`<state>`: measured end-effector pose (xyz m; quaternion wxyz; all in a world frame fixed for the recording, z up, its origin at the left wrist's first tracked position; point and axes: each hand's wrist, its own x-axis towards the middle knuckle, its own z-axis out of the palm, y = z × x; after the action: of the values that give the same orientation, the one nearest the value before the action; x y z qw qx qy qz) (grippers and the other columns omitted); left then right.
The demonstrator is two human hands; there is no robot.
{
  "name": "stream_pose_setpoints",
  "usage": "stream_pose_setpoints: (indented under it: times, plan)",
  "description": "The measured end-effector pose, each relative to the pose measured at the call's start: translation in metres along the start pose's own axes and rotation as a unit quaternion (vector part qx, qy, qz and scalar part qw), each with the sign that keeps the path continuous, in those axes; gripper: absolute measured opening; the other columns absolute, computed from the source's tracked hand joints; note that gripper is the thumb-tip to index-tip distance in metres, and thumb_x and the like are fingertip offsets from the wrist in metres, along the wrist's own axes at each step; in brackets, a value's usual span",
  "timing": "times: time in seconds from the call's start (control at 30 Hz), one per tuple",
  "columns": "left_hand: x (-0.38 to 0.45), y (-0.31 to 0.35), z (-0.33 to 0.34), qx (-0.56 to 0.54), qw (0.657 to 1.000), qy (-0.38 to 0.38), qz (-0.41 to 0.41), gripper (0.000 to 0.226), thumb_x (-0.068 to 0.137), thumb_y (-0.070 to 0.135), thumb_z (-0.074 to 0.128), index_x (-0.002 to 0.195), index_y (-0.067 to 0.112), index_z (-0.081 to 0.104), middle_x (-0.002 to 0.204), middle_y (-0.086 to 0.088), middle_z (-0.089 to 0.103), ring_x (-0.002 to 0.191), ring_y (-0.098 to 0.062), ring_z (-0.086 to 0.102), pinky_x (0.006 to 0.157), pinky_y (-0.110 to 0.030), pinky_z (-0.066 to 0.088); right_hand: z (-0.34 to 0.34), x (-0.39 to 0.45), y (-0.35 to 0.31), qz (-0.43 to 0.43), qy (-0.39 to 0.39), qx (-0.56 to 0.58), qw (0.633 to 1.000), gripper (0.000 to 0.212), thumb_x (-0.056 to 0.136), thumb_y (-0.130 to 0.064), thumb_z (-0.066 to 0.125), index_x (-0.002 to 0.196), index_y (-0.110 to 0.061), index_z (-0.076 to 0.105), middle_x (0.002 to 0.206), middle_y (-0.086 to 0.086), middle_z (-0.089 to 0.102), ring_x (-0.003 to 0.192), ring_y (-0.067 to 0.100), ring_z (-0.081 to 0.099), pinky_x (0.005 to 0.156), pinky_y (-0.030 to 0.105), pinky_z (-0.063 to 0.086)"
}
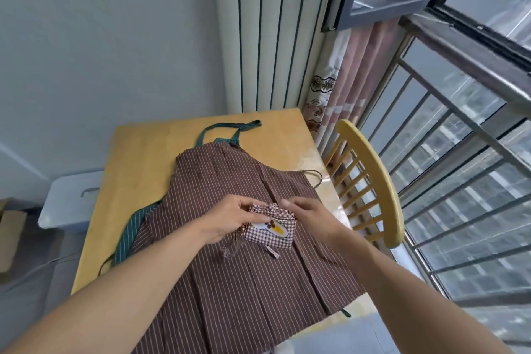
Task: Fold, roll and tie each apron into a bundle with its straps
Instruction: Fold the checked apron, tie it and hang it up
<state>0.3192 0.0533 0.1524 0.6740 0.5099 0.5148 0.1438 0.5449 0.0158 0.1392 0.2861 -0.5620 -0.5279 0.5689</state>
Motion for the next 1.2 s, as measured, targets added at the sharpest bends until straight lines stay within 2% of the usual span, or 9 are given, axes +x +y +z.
stream_pose_setpoints:
  times: [0.2, 0.43, 0.63, 0.7, 0.8, 1.0, 1.07, 1.13, 1.2]
  plan:
    - [0.005, 0.012, 0.023, 0.029, 1.0, -0.006, 0.001, 0.032, 0.08, 0.003, 0.082, 0.109, 0.013, 0.075, 0.107, -0.008, 0.077, 0.102, -0.025, 0.074, 0.093, -0.048, 0.06, -0.032, -0.007, 0.006, -0.03, -0.063, 0.019, 0.997, 0.02, 0.099, -0.018, 0.064, 0.103, 0.0, 0.071, 0.102, 0.01, 0.075, 0.095, 0.02, 0.07, 0.091, 0.032, 0.056]
    - [0.004, 0.019, 0.031, 0.062, 0.998, -0.012, 0.005, 0.034, 0.081, 0.001, 0.08, 0.112, 0.008, 0.068, 0.104, -0.01, 0.078, 0.098, -0.026, 0.076, 0.09, -0.046, 0.061, -0.039, -0.012, -0.005, -0.055, -0.062, -0.141, 0.987, 0.007, 0.096, -0.028, 0.07, 0.099, -0.026, 0.076, 0.098, -0.007, 0.077, 0.094, 0.011, 0.072, 0.092, 0.037, 0.057]
    - [0.0, 0.018, 0.032, 0.034, 0.999, 0.009, 0.001, 0.028, 0.086, 0.01, 0.079, 0.112, 0.01, 0.069, 0.1, -0.008, 0.079, 0.1, -0.022, 0.074, 0.081, -0.024, 0.056, -0.031, -0.023, -0.017, -0.067, 0.088, -0.203, 0.973, 0.014, 0.098, -0.038, 0.065, 0.091, -0.027, 0.069, 0.09, -0.01, 0.071, 0.084, 0.002, 0.064, 0.079, 0.033, 0.055]
    - [-0.003, 0.019, 0.031, 0.057, 0.998, 0.03, 0.009, 0.024, 0.086, 0.021, 0.08, 0.106, 0.013, 0.071, 0.099, -0.003, 0.08, 0.103, -0.017, 0.072, 0.091, -0.028, 0.045, -0.029, -0.023, -0.021, -0.088, 0.112, -0.257, 0.956, 0.016, 0.098, -0.045, 0.061, 0.092, -0.031, 0.065, 0.097, -0.012, 0.067, 0.093, 0.005, 0.059, 0.081, 0.032, 0.049]
    - [-0.005, 0.021, 0.025, 0.067, 0.994, 0.083, 0.014, 0.021, 0.086, 0.028, 0.08, 0.101, 0.014, 0.072, 0.098, 0.001, 0.078, 0.099, -0.01, 0.069, 0.075, -0.019, 0.042, -0.022, -0.025, -0.028, -0.156, 0.142, -0.347, 0.914, 0.017, 0.101, -0.044, 0.057, 0.097, -0.029, 0.063, 0.097, -0.017, 0.057, 0.096, 0.004, 0.047, 0.081, 0.029, 0.037]
    - [0.008, 0.016, 0.014, 0.029, 0.99, 0.138, 0.017, 0.031, 0.087, 0.031, 0.079, 0.111, 0.012, 0.07, 0.124, 0.006, 0.056, 0.125, -0.016, 0.047, 0.106, -0.038, 0.033, 0.005, -0.031, -0.026, -0.239, 0.203, -0.456, 0.833, 0.011, 0.105, -0.031, 0.049, 0.102, -0.026, 0.058, 0.089, -0.007, 0.064, 0.086, 0.014, 0.054, 0.081, 0.032, 0.045]
    - [0.007, 0.02, 0.014, 0.022, 0.99, 0.14, 0.016, 0.024, 0.086, 0.032, 0.079, 0.102, 0.018, 0.07, 0.125, 0.004, 0.059, 0.125, -0.017, 0.05, 0.109, -0.039, 0.035, 0.014, -0.032, -0.022, -0.175, 0.188, -0.352, 0.9, 0.011, 0.105, -0.035, 0.05, 0.101, -0.028, 0.058, 0.076, -0.009, 0.06, 0.069, 0.011, 0.052, 0.064, 0.031, 0.044]
    - [0.007, 0.022, 0.012, -0.012, 0.99, 0.137, 0.0, 0.035, 0.077, 0.038, 0.084, 0.101, 0.018, 0.069, 0.124, -0.001, 0.066, 0.119, -0.021, 0.059, 0.109, -0.046, 0.044, 0.022, -0.033, -0.019, -0.062, 0.149, -0.089, 0.983, 0.016, 0.103, -0.037, 0.056, 0.1, -0.021, 0.061, 0.065, -0.004, 0.055, 0.056, 0.015, 0.046, 0.054, 0.034, 0.041]
    - [0.011, 0.022, 0.009, -0.083, 0.989, 0.119, -0.032, 0.048, 0.077, 0.033, 0.085, 0.114, 0.008, 0.068, 0.116, -0.015, 0.073, 0.105, -0.029, 0.07, 0.088, -0.047, 0.058, 0.03, -0.039, -0.014, 0.048, 0.09, 0.173, 0.98, 0.021, 0.101, -0.032, 0.059, 0.102, -0.011, 0.058, 0.068, 0.001, 0.052, 0.056, 0.016, 0.044, 0.058, 0.033, 0.044]
